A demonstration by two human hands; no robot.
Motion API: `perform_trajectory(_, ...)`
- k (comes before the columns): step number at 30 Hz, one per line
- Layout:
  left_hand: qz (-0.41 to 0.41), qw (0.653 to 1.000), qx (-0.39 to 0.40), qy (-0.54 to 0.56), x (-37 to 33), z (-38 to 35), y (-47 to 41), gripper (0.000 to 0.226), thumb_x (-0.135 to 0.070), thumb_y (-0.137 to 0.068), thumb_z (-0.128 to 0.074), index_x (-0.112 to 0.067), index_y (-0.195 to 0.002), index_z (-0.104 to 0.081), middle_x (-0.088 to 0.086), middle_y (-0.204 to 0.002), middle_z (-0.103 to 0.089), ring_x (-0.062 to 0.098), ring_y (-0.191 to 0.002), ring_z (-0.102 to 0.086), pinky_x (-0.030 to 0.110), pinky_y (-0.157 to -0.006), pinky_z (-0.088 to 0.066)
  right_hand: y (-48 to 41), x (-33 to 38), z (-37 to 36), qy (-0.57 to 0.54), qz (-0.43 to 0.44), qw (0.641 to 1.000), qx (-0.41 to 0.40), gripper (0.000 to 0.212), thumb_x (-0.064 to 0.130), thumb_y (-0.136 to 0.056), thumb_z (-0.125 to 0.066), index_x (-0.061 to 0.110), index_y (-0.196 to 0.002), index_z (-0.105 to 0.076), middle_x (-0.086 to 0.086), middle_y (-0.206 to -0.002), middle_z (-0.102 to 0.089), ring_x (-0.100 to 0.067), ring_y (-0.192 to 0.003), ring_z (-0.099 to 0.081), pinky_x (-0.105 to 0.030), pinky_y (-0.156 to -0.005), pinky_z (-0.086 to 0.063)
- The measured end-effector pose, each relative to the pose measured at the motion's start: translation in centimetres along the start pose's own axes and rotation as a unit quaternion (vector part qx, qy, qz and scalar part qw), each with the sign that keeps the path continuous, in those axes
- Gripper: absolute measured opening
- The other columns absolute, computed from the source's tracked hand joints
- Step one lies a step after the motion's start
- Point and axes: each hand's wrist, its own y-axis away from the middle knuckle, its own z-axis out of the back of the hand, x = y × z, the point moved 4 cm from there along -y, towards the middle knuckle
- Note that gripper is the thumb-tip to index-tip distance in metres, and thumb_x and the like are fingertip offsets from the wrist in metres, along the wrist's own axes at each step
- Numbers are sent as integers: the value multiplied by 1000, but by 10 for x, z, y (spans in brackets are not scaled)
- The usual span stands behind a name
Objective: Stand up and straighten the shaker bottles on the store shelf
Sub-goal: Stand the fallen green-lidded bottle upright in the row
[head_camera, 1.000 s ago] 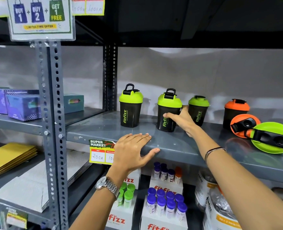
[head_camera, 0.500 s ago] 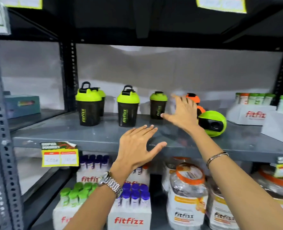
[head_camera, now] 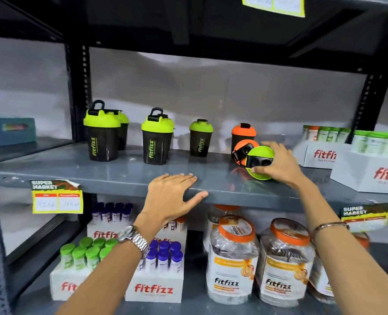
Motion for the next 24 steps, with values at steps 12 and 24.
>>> perform_trajectory(12, -10, 1000, -8, 24, 1, 4, 0, 54, -63, -82, -43, -21, -98, -74, -5, -101, -72, 11, -97, -67, 31, -83, -49, 21, 27, 3, 40, 19, 994, -95, 71, 44, -64, -77, 25, -128, -51, -7, -128, -56, -36, -116, -47, -43, -91, -41)
perform_trajectory(24, 42, 999, -17, 11, 67, 34, 6, 62, -66, -86, -32, -23, -94, -74, -7, -95, -74, 12, -94, -68, 27, -68, -51, -15, 109, -4, -311, -55, 948, -48, 62, 48, -55, -78, 24, -108, -58, -2, -117, -62, -18, -104, -57, -32, -82, -48)
